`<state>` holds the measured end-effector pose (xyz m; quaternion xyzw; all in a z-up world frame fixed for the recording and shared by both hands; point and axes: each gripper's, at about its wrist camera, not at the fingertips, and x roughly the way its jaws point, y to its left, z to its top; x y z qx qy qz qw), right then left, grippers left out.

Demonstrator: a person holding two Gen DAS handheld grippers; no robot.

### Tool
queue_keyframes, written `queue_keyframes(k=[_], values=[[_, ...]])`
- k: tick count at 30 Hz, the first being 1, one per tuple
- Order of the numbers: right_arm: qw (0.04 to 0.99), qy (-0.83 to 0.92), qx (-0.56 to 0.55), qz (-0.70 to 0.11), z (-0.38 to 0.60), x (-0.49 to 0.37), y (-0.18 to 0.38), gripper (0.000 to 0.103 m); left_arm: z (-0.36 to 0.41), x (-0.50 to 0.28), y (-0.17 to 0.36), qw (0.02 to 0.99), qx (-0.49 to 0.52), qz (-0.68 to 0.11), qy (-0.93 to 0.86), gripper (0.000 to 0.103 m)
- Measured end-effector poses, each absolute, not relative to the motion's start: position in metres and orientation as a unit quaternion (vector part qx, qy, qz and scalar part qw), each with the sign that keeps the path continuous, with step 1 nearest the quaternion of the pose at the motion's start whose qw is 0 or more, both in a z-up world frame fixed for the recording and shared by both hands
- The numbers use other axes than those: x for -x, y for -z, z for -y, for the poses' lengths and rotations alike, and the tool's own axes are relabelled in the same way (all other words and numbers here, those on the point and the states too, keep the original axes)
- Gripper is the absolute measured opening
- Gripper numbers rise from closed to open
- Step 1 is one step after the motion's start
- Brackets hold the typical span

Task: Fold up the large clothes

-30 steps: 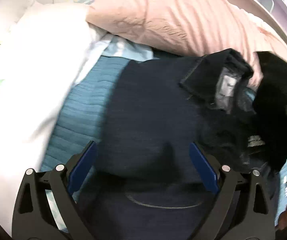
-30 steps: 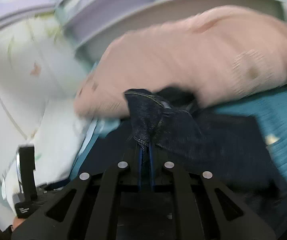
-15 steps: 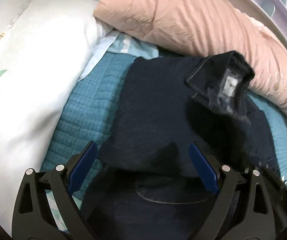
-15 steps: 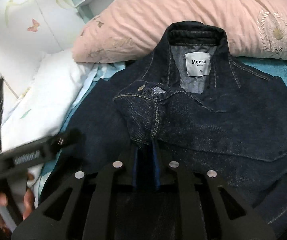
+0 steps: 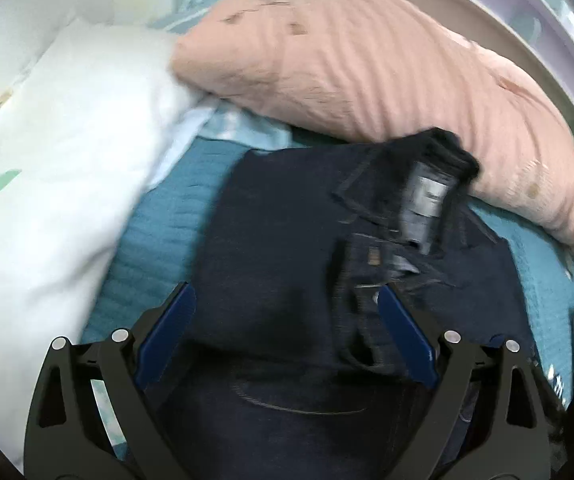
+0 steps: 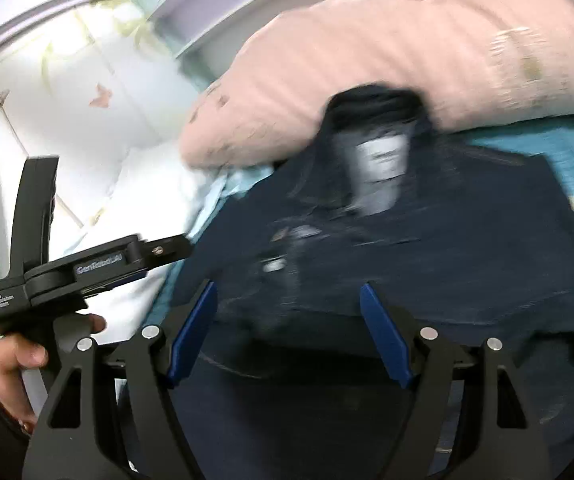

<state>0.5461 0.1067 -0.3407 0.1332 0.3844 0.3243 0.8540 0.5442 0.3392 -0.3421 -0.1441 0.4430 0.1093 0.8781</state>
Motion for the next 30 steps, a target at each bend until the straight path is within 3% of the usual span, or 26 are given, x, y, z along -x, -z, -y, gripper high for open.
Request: queue_keyframes(k=[1, 2, 5, 10, 12, 20, 22, 23, 30], values=[[0.855, -0.313, -0.147, -0.386, -0.089, -0.551, 0.343, 0.069, -0.333, -0.548, 0.344, 0.877, 0.148, -0.446, -0.095, 0.093], [0.855, -0.300, -0.161, -0.391, -0.075, -0.558, 0.346, 0.061, -0.324, -0.554, 0.347, 0.876, 0.158, -0.451, -0.069, 0.093], [0.843, -0.252, -0.217, -0.424, -0.027, -0.584, 0.363, 0.026, -0.302, -0.571, 0.358, 0.869, 0.165, -0.466, -0.022, 0.093], [0.825, -0.211, -0.227, -0.473, 0.020, -0.618, 0.392, 0.012, -0.275, -0.598, 0.401, 0.840, 0.096, -0.533, -0.027, 0.092], [0.814, -0.201, -0.212, -0.502, 0.029, -0.628, 0.410, 0.000, -0.280, -0.605, 0.419, 0.827, 0.105, -0.551, -0.040, 0.093], [0.808, -0.177, -0.218, -0.518, 0.042, -0.630, 0.428, 0.000, -0.273, -0.616, 0.431, 0.822, 0.087, -0.561, -0.047, 0.099], [0.809, -0.184, -0.205, -0.520, 0.039, -0.628, 0.418, 0.001, -0.275, -0.616, 0.422, 0.824, 0.091, -0.558, -0.034, 0.099], [0.806, -0.196, -0.215, -0.516, 0.041, -0.626, 0.410, 0.006, -0.279, -0.614, 0.417, 0.827, 0.098, -0.552, -0.024, 0.099], [0.826, -0.205, -0.196, -0.487, 0.058, -0.659, 0.370, 0.008, -0.345, -0.610, 0.368, 0.854, 0.082, -0.508, -0.071, 0.099]])
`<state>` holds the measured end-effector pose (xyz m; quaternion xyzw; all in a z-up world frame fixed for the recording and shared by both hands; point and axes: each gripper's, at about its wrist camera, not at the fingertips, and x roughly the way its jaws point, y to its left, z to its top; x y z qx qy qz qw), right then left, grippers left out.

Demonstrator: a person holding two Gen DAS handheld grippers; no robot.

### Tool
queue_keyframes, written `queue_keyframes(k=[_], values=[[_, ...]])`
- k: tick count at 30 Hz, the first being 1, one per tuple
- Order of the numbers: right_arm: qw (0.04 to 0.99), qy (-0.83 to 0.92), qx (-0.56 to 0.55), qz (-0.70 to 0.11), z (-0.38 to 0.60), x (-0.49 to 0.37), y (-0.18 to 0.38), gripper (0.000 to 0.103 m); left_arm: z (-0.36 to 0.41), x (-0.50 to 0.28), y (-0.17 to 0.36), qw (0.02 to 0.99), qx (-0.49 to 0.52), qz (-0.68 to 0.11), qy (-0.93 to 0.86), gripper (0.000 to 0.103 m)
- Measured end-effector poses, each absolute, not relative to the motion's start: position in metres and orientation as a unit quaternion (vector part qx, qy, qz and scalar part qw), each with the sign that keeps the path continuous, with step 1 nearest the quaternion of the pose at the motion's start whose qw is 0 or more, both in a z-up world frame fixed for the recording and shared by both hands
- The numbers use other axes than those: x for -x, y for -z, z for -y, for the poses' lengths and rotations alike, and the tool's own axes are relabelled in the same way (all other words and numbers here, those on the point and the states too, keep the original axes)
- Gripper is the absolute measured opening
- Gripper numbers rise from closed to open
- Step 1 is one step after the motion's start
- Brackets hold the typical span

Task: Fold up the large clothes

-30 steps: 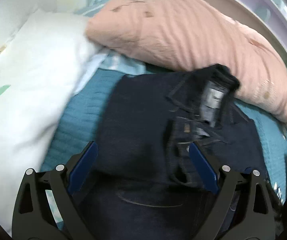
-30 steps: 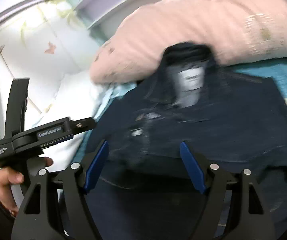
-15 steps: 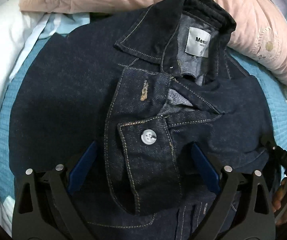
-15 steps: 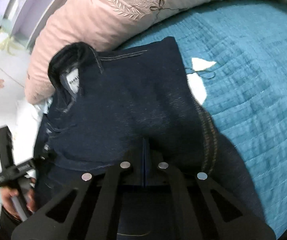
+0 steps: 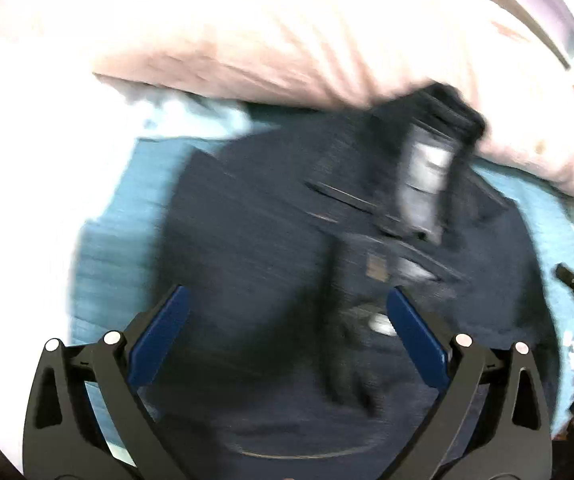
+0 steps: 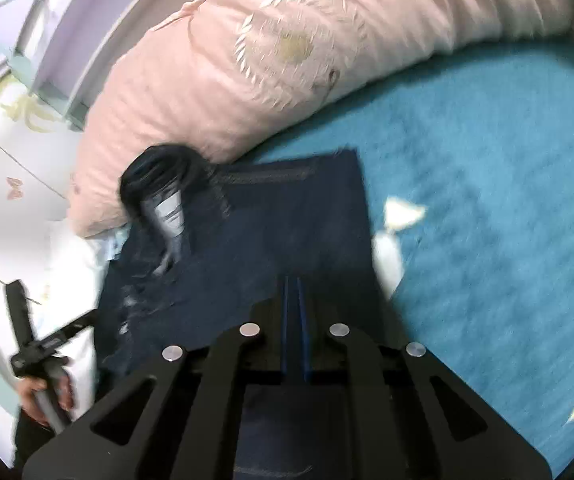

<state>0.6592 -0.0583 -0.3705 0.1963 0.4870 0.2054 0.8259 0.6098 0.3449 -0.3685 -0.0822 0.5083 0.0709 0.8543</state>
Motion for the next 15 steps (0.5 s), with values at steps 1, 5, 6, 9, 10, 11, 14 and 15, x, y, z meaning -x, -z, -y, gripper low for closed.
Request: queue_keyframes(k=[1, 5, 6, 9, 10, 11, 14, 15], values=[[0.828, -0.199, -0.184, -0.491, 0.059, -0.668, 0.370, 0.009, -0.356, -0.613, 0.367, 0.852, 0.075, -0.511, -0.081, 0.099], [0.822, -0.188, -0.168, -0.510, 0.052, -0.692, 0.378, 0.021, -0.405, -0.623, 0.369, 0.844, 0.074, -0.519, -0.113, 0.099], [0.820, -0.188, -0.166, -0.514, 0.050, -0.699, 0.380, 0.022, -0.416, -0.631, 0.372, 0.841, 0.082, -0.521, -0.122, 0.099], [0.812, -0.188, -0.172, -0.525, 0.045, -0.715, 0.389, 0.024, -0.431, -0.643, 0.383, 0.832, 0.086, -0.532, -0.128, 0.099], [0.812, -0.186, -0.168, -0.527, 0.043, -0.718, 0.390, 0.024, -0.434, -0.645, 0.387, 0.830, 0.091, -0.537, -0.123, 0.099], [0.814, -0.184, -0.161, -0.527, 0.042, -0.721, 0.391, 0.026, -0.436, -0.648, 0.391, 0.826, 0.091, -0.542, -0.125, 0.099], [0.818, -0.182, -0.148, -0.524, 0.040, -0.725, 0.389, 0.034, -0.437, -0.653, 0.399, 0.826, 0.091, -0.545, -0.115, 0.099], [0.820, -0.182, -0.143, -0.524, 0.040, -0.727, 0.388, 0.038, -0.437, -0.655, 0.400, 0.825, 0.097, -0.546, -0.110, 0.099]])
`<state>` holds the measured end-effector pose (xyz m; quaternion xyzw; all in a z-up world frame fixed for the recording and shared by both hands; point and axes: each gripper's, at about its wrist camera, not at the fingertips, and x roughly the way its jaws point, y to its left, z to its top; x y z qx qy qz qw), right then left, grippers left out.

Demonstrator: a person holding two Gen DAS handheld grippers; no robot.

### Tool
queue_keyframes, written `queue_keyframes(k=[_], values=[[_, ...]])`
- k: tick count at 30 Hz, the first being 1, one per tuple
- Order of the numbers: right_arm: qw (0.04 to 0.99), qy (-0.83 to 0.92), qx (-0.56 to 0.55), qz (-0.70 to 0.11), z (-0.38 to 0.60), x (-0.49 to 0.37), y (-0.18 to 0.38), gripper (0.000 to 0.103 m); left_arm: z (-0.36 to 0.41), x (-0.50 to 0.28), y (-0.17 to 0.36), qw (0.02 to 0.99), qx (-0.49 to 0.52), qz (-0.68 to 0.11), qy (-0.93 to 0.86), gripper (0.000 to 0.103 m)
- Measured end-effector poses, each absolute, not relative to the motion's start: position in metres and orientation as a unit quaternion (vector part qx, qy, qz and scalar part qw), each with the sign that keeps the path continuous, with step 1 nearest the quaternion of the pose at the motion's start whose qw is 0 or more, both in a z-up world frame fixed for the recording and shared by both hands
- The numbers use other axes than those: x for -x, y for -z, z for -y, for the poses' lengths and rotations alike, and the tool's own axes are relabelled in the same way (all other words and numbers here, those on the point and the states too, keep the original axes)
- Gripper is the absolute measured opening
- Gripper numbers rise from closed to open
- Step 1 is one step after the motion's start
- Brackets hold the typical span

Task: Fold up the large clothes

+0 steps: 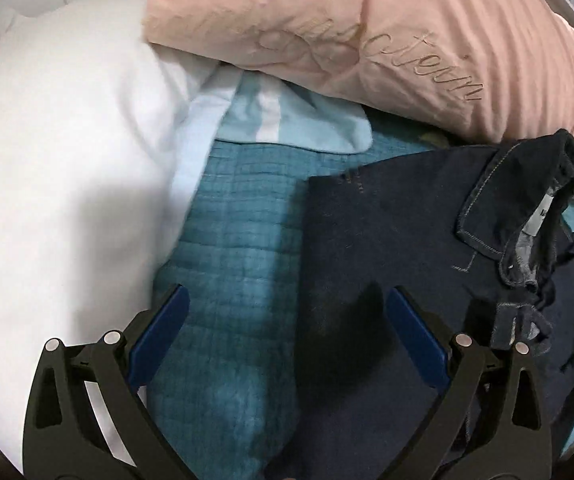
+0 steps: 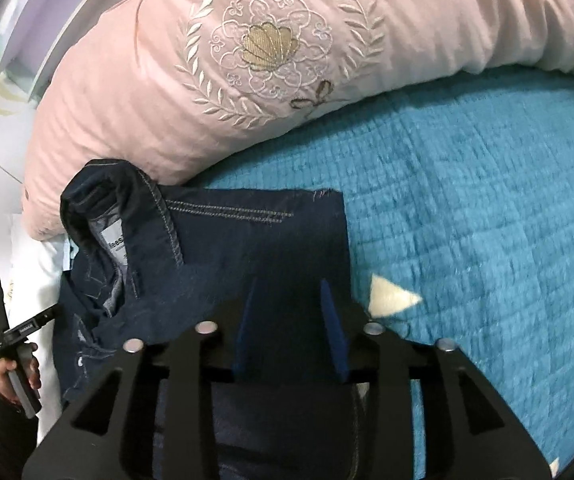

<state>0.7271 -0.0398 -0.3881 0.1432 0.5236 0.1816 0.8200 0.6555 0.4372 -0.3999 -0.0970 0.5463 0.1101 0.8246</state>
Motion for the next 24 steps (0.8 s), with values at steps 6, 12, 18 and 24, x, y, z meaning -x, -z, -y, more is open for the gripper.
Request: queue_keyframes(k=[6, 12, 18, 24], values=[[0.828, -0.170, -0.134, -0.517, 0.048, -0.743, 0.383, 0.043, -0.435, -0.679, 0.408, 0.818, 0.086, -0.558, -0.110, 0.099], [0.804, -0.169, -0.159, -0.547, 0.055, -0.772, 0.398, 0.047, -0.427, -0.713, 0.411, 0.818, 0.071, -0.564, -0.092, 0.099], [0.781, -0.179, -0.166, -0.575, 0.054, -0.790, 0.417, 0.047, -0.429, -0.734, 0.425, 0.805, 0.096, -0.580, -0.076, 0.099], [0.789, -0.187, -0.133, -0.570, 0.038, -0.796, 0.418, 0.050, -0.423, -0.747, 0.441, 0.800, 0.104, -0.586, -0.076, 0.099]])
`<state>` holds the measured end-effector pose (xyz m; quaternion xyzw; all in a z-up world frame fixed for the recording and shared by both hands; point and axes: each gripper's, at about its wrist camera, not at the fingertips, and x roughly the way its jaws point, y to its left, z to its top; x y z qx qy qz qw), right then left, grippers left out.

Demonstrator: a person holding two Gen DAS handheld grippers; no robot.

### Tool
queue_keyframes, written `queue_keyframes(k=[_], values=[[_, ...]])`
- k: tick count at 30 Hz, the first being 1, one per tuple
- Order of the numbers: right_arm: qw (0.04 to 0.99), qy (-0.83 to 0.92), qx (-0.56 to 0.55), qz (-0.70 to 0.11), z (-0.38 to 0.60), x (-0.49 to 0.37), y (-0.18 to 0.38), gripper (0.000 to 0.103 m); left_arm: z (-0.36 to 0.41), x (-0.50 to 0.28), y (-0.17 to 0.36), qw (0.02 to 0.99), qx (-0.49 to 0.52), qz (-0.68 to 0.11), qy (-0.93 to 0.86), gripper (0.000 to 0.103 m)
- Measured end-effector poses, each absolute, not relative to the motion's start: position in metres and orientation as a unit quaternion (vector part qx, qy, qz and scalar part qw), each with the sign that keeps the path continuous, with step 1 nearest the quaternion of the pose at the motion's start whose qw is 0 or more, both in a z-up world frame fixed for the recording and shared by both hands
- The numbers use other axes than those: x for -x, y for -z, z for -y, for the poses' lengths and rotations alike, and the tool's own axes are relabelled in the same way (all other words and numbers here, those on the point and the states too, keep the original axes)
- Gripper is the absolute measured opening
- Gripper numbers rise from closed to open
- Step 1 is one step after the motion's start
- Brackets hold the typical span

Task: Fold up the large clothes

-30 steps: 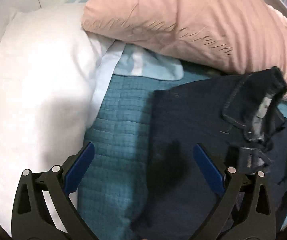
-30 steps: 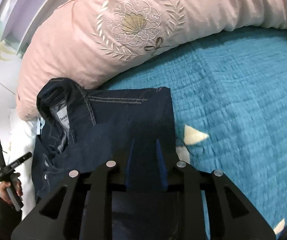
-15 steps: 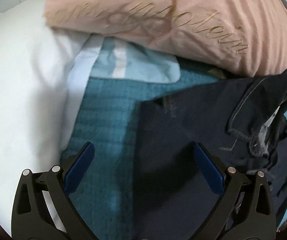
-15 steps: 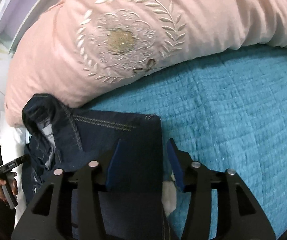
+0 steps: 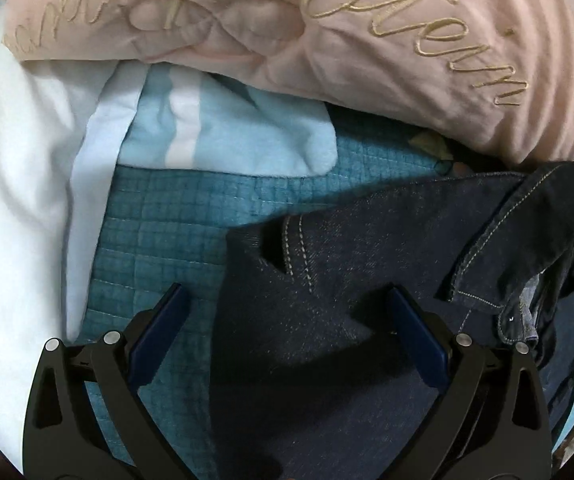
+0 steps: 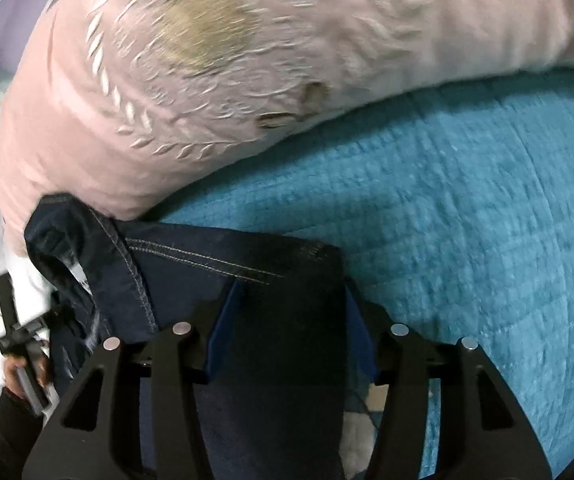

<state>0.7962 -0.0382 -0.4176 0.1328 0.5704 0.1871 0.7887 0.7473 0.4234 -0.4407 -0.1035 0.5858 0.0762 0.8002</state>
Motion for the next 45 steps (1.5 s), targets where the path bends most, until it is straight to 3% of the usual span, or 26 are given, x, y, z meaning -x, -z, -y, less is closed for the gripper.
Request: queue_keyframes(k=[2, 5, 6, 7, 11, 13, 16, 31, 45], values=[[0.794, -0.182, -0.098, -0.572, 0.030, -0.797, 0.415, 0.046, -0.423, -0.752, 0.440, 0.799, 0.097, -0.589, -0.074, 0.097], [0.807, -0.165, -0.066, -0.563, 0.029, -0.795, 0.411, 0.017, -0.408, -0.765, 0.432, 0.797, 0.099, -0.593, -0.056, 0.078], [0.810, -0.169, -0.076, -0.556, 0.034, -0.794, 0.408, 0.013, -0.405, -0.768, 0.429, 0.798, 0.095, -0.593, -0.054, 0.071], [0.811, -0.173, -0.078, -0.554, 0.036, -0.793, 0.406, 0.013, -0.401, -0.770, 0.428, 0.799, 0.092, -0.593, -0.050, 0.061], [0.822, -0.179, -0.066, -0.536, 0.038, -0.788, 0.395, 0.010, -0.398, -0.776, 0.419, 0.803, 0.095, -0.586, -0.051, 0.043], [0.830, -0.183, -0.056, -0.525, 0.033, -0.785, 0.387, 0.009, -0.402, -0.774, 0.416, 0.808, 0.106, -0.578, -0.049, 0.027], [0.841, -0.192, -0.039, -0.505, 0.032, -0.776, 0.372, 0.008, -0.411, -0.768, 0.402, 0.821, 0.109, -0.559, -0.046, 0.015], [0.868, -0.230, -0.062, -0.435, 0.072, -0.711, 0.296, 0.007, -0.404, -0.659, 0.316, 0.889, 0.135, -0.438, -0.013, 0.013], [0.873, -0.242, -0.075, -0.416, 0.088, -0.591, 0.246, 0.006, -0.376, -0.523, 0.269, 0.902, 0.123, -0.414, -0.028, 0.013]])
